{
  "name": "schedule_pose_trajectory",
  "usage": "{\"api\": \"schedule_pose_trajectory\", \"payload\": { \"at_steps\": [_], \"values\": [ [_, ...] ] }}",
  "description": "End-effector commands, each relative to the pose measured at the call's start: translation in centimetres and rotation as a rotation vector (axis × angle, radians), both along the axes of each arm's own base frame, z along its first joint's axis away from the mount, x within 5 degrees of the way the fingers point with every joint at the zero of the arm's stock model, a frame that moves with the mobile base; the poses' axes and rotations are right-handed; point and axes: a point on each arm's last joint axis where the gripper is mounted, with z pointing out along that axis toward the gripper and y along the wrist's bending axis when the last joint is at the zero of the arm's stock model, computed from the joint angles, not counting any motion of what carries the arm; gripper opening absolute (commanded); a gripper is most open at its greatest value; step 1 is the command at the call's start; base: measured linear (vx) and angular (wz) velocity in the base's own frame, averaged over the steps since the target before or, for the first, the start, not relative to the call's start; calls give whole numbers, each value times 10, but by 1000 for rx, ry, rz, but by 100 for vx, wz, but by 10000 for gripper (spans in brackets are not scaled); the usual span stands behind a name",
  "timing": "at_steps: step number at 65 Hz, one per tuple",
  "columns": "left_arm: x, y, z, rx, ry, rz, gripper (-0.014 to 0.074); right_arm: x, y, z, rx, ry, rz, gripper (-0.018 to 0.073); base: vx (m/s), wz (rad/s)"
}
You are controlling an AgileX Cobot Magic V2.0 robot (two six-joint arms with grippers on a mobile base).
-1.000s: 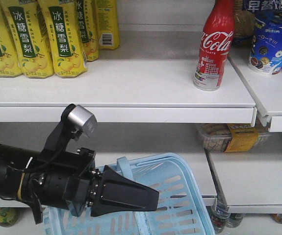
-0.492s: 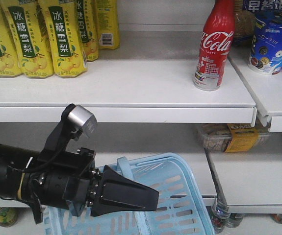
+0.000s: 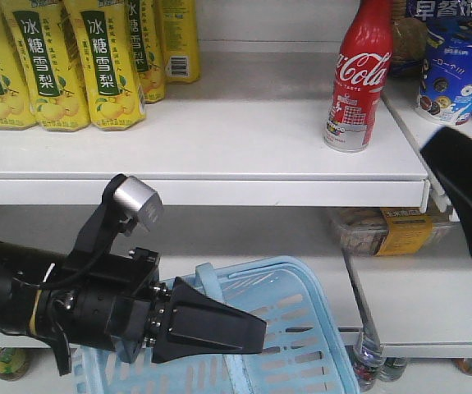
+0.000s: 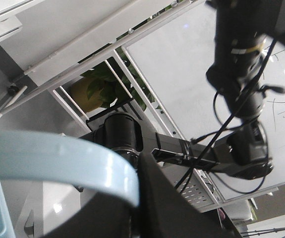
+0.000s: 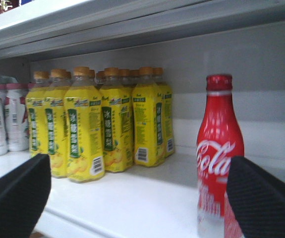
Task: Place coke in basket with both arms
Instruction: 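Reach the right gripper to the red Coca-Cola bottle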
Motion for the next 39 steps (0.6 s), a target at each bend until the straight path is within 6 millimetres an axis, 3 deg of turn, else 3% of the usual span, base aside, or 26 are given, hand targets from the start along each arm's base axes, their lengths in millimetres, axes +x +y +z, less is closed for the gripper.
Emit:
{"api": "schedule_pose_trajectory", "payload": {
  "at_steps": [1,25,39],
  "values": [
    [-12,1,28,-164,-7,-97,-6,24,6,25,-34,-33,-4,699,0,0],
    [-12,1,28,-164,-7,-97,-6,129,24,52,-95,60,-107,664,0,0],
    [-12,1,28,-164,-7,-97,-6,167,32,63,-90,62,-124,614,0,0]
  ]
}}
